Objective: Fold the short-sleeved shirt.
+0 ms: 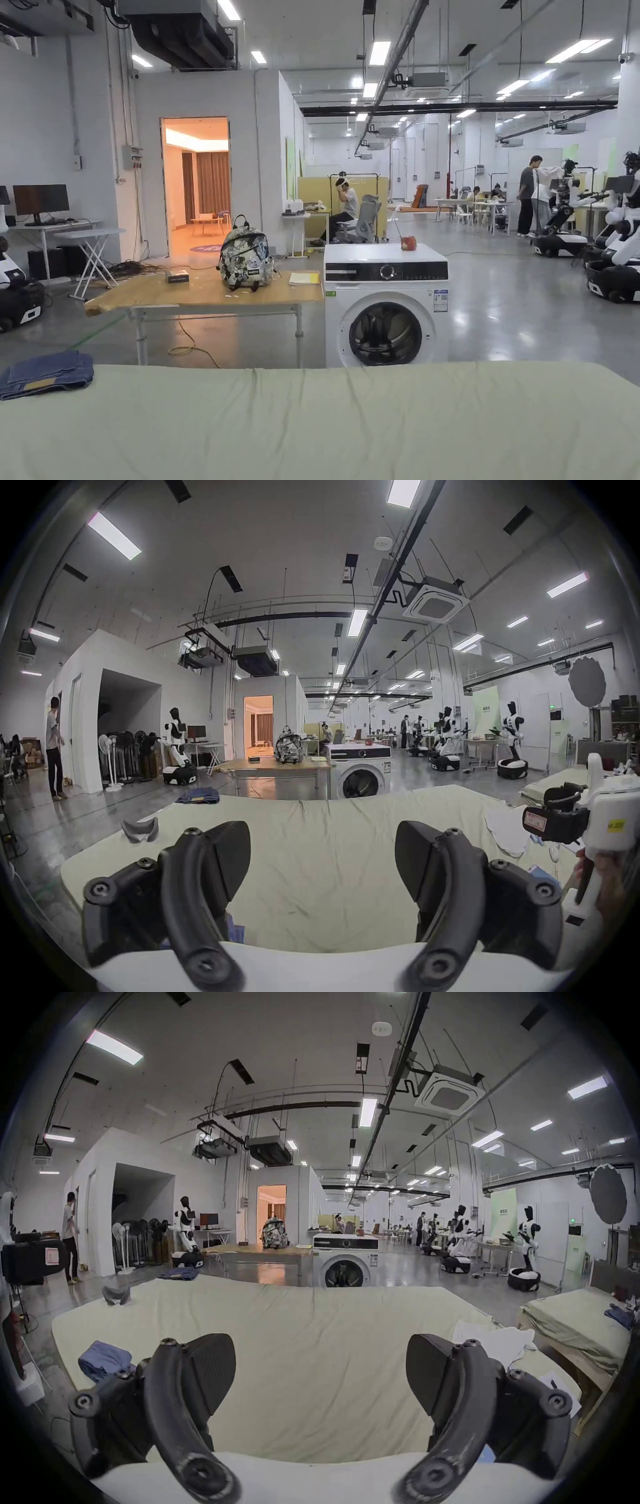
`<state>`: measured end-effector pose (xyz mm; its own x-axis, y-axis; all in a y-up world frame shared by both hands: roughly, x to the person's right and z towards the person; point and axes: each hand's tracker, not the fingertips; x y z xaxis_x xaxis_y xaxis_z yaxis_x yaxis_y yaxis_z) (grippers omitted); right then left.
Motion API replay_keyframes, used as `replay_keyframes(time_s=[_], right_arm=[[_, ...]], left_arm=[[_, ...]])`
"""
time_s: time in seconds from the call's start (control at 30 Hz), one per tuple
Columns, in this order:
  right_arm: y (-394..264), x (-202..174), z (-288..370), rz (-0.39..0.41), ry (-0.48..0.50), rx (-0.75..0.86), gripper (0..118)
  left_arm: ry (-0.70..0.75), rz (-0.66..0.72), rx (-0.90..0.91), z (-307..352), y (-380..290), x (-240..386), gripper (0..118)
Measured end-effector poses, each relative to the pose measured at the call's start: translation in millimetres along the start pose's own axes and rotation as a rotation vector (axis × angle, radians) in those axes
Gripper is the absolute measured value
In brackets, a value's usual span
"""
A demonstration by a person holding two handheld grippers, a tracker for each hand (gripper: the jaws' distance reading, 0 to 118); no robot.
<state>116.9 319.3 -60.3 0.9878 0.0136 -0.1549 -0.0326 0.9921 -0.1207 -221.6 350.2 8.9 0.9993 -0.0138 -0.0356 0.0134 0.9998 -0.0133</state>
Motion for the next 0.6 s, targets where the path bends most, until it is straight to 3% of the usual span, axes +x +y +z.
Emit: replay_keyframes(time_s=[0.13,0.3,0.53,0.6], right_arm=[[0.4,-0.4,-0.3,-0.022,-0.008,0.004,102],[3.5,7.8,-0.9,-0.090,0.054,-0.008,102],[7.3,7.3,-4.6,-0.142,0.028,-0.049,102],[8.4,6.6,-7.1,-0.197,0.007,-0.069,102]], left_arm=[[-0.002,0.009,-0.001,-0.8,1.1,-1.5,88],[-0.002,0.020,0.005,-0.3,3.7,-3.0,88],[-0.023,0.034,-0.007,-2.4,4.8,-0.2,88],[-0.030,0.033,-0.016,-4.6,4.3,2.1,88]])
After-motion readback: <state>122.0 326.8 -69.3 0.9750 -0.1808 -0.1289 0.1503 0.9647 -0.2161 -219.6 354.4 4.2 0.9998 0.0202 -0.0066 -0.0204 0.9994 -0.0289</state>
